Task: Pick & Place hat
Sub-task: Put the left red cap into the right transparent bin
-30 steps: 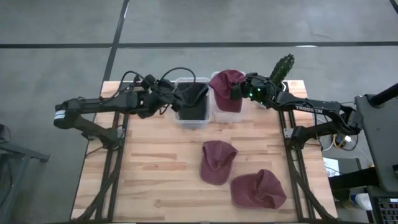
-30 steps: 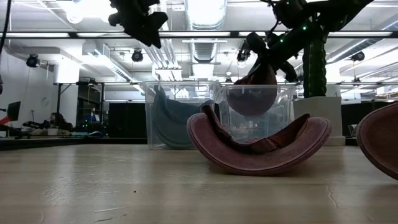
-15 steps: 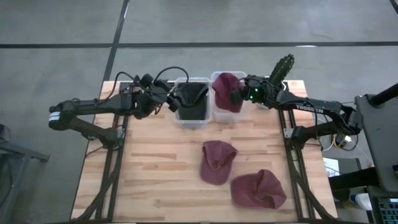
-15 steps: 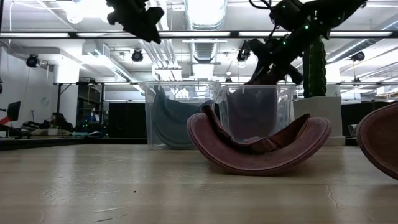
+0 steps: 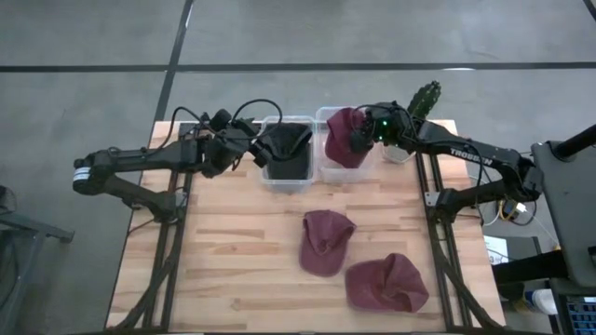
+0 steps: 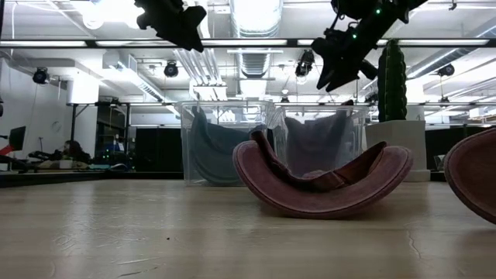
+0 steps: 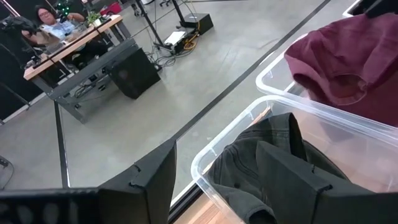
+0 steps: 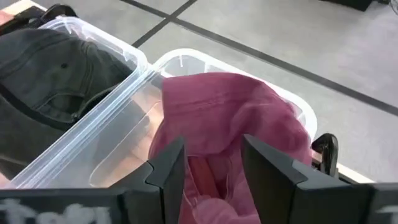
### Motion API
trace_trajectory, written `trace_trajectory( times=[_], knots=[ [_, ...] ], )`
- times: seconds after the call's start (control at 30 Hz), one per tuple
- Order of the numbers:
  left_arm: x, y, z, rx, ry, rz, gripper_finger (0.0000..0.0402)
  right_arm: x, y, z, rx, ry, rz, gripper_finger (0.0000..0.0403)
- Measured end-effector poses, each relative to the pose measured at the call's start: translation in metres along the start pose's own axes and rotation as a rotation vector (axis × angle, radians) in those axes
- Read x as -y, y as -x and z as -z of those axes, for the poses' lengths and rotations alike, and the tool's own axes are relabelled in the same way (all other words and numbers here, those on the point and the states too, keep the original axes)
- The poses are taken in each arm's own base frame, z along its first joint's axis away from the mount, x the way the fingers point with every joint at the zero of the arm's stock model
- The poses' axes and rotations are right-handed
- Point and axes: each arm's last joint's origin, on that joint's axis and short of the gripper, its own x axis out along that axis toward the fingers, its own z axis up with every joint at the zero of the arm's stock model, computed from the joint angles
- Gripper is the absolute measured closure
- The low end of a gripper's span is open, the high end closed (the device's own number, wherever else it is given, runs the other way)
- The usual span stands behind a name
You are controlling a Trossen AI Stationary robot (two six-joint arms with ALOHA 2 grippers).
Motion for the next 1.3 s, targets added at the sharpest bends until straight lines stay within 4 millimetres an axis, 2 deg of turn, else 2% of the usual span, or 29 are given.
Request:
trace_trajectory(
  times=[0.33, 0.57, 0.97, 1.1, 1.3],
  knots=[
    [0.000, 0.000, 0.000, 0.000, 0.000, 0.000, 0.0188, -0.001, -0.011, 0.012, -0.069, 0.032, -0.011, 0.0277],
    [0.000, 0.000, -0.002, 0.018, -0.010, -0.001, 0.0188, -0.012, -0.041, 0.004, -0.072, 0.095, -0.043, 0.0287],
    [0.000, 0.000, -0.004, 0.030, -0.014, -0.001, 0.0188, -0.036, -0.077, -0.029, -0.247, 0.458, -0.034, 0.0259],
    [0.000, 0.000, -0.004, 0.030, -0.017, -0.002, 0.0188, -0.038, -0.080, -0.032, -0.290, 0.614, -0.051, 0.0242],
    [0.000, 0.000, -0.004, 0.030, -0.017, -0.002, 0.0188, -0.038, -0.073, -0.039, -0.289, 0.826, -0.066, 0.0219]
  ],
)
